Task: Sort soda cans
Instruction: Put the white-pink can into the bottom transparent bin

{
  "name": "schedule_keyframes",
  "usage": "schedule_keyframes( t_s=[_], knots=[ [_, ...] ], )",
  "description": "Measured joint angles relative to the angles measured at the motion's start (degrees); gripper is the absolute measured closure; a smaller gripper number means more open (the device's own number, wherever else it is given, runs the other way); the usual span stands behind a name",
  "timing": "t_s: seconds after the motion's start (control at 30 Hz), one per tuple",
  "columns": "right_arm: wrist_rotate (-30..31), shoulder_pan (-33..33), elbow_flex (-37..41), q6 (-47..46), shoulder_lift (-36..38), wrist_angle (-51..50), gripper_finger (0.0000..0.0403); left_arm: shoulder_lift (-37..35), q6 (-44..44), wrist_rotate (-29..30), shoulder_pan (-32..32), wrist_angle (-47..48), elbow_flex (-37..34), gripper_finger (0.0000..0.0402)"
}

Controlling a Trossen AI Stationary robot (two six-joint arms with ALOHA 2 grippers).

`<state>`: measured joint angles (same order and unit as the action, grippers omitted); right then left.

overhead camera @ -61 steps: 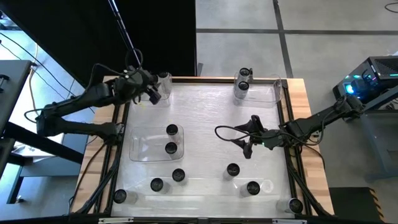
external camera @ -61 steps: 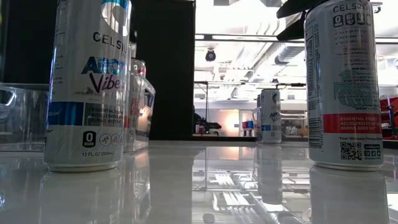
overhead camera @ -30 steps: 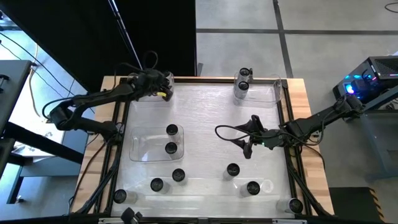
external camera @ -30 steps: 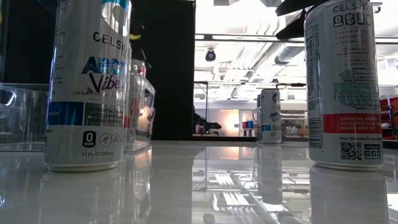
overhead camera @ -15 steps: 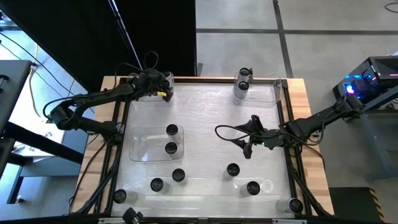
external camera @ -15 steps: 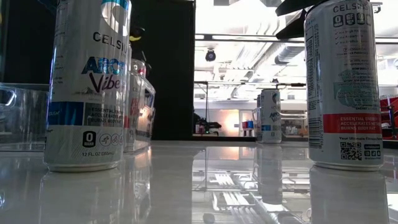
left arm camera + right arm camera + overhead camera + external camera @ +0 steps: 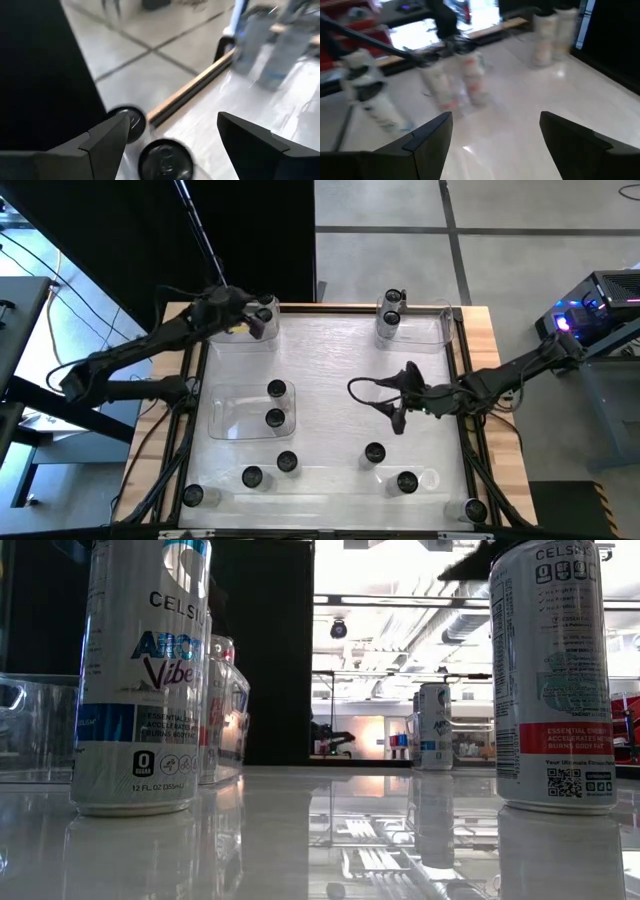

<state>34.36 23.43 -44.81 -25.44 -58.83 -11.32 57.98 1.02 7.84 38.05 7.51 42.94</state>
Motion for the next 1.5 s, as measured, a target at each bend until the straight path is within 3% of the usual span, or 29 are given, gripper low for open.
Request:
schedule_keyframes(
  t_s=[0.1,0.27,0.5,0.77,0.87,1.03,1.2,1.5],
  knots=[
    [-3.0,1.6,-2.8,2.1,-0.5,0.0,0.0107,-5.2,1.6,-0.1,-3.5,1.2,0.0,0.0105],
    [-2.0,8.0,-8.1,1.4,-5.1,-3.1,0.0107,-12.2,1.3,1.3,-12.8,3.7,0.0,0.0109],
    [3.0,15.8,-18.8,-3.8,-17.4,-13.4,0.0107,-16.1,0.1,14.6,-29.8,8.2,0.0,0.0112],
    [2.9,20.3,-32.7,-11.8,-26.5,-28.2,0.0107,-14.2,-1.1,26.2,-48.1,9.4,0.0,0.0112],
    [0.2,21.8,-36.1,-17.6,-28.1,-35.1,0.0107,-12.5,-2.5,30.2,-53.8,9.4,0.0,0.0112],
    [-4.9,22.8,-37.7,-30.2,-28.4,-43.4,0.0107,-8.6,-6.2,35.7,-61.8,9.3,0.0,0.0112],
    [-5.1,21.4,-37.7,-41.6,-28.6,-53.4,0.0107,-4.2,-9.2,41.2,-67.8,9.0,0.0,0.0112],
    [-6.5,19.0,-35.1,-35.8,-29.0,-50.1,0.0107,-1.7,-10.9,45.5,-71.2,9.0,0.0,0.0112]
  ],
)
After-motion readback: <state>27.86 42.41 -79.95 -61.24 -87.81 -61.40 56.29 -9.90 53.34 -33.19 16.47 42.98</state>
